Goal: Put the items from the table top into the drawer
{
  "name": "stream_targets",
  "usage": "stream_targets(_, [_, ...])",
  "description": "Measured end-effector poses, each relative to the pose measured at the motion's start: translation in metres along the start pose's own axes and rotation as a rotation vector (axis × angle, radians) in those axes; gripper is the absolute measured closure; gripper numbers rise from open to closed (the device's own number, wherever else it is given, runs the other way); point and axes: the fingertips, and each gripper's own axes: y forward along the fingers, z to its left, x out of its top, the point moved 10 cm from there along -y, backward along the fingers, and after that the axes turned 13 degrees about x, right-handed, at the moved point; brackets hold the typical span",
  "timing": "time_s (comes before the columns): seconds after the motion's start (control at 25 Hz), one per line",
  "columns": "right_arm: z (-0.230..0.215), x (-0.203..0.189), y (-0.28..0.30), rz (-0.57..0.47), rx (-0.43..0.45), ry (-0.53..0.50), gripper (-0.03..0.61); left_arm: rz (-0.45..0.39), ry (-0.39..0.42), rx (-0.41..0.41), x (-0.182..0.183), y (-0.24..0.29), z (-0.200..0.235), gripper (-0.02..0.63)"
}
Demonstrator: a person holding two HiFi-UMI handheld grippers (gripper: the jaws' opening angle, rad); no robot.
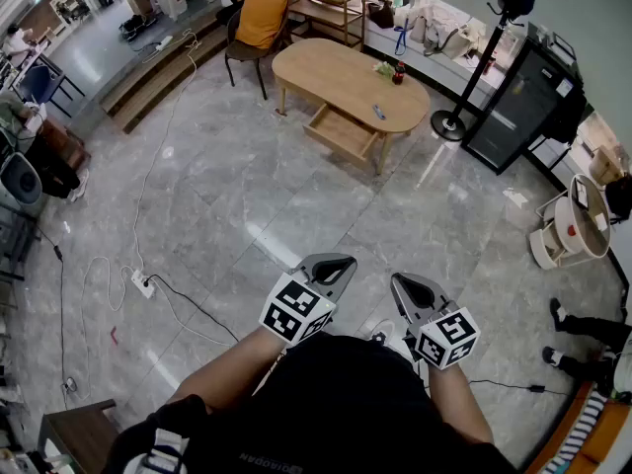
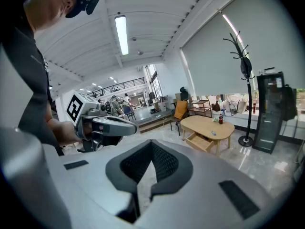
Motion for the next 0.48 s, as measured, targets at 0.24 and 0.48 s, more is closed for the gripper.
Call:
stream_targets(0.24, [0.005, -0.003, 0.001, 0.005, -0.005, -0.001, 0.577, -0.013, 0.002, -0.012, 0.0, -0.003, 0.0, 0.612])
stream_targets(0.48, [0.015, -0.004, 0.008, 0.002, -0.025, -0.017, 0.577, -0.014, -0.001, -0.025, -0.005, -0.009, 0.009, 0.612])
